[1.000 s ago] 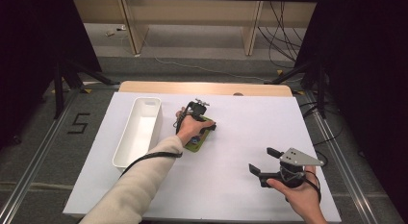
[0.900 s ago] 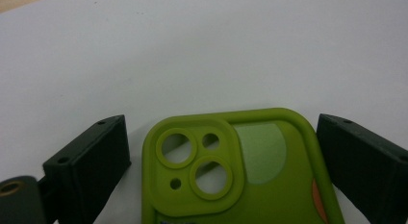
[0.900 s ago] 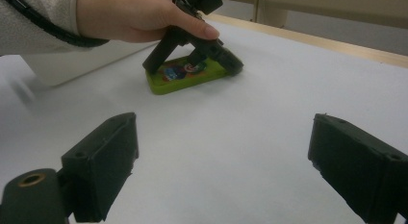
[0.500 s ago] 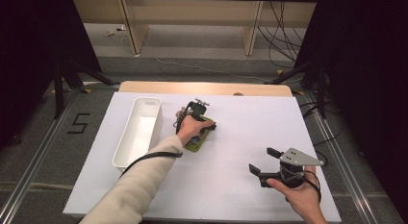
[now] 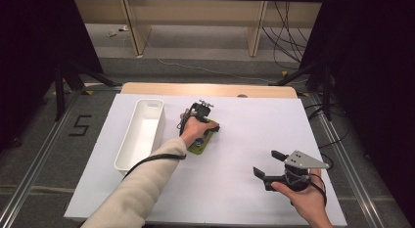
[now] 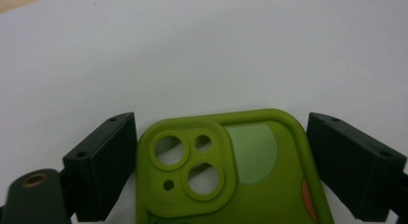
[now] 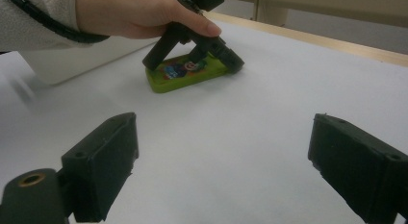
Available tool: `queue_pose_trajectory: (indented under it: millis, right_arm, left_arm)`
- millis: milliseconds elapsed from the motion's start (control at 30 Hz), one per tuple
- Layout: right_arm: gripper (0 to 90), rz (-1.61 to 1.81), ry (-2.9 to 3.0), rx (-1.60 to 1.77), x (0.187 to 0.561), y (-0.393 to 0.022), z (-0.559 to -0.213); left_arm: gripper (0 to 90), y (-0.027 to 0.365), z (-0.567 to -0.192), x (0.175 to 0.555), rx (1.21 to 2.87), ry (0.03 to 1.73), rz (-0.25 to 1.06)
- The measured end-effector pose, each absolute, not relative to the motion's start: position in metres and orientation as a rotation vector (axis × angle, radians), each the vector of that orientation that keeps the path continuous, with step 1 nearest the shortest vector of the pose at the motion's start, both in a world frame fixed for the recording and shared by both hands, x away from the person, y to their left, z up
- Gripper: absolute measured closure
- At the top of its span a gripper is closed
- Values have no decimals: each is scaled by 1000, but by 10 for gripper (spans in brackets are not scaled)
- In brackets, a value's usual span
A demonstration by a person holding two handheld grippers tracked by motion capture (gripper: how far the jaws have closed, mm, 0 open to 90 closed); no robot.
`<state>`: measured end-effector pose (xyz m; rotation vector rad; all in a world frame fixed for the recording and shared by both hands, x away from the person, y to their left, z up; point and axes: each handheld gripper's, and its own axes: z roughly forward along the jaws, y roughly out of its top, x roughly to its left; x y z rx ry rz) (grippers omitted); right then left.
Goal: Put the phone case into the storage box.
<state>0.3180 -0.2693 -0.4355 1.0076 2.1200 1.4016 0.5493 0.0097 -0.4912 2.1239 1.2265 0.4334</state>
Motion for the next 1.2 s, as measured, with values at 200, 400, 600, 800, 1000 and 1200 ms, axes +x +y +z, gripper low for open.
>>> queue_pose_trajectory:
  millis: [200, 400, 600, 800, 1000, 1200]
  right_arm:
    - [115, 1402, 2121, 1009, 318, -269, -436]
    - [115, 1402, 2120, 1009, 318, -269, -435]
    - [115, 1403, 2122, 1009, 318, -269, -436]
    - [115, 1406, 2124, 1010, 318, -270, -436]
    - [115, 1408, 2122, 1009, 318, -270, -436]
    - [115, 1409, 2122, 1010, 318, -270, -436]
  left_arm:
    - [143, 9, -491, 549, 2123, 1230, 433]
    - [147, 9, -491, 549, 2124, 1232, 434]
    - [151, 9, -490, 550, 2130, 1238, 430]
    - [156, 9, -489, 549, 2136, 1244, 427]
    - [158, 10, -482, 547, 2127, 1225, 428]
    - [160, 13, -473, 542, 2098, 1205, 441]
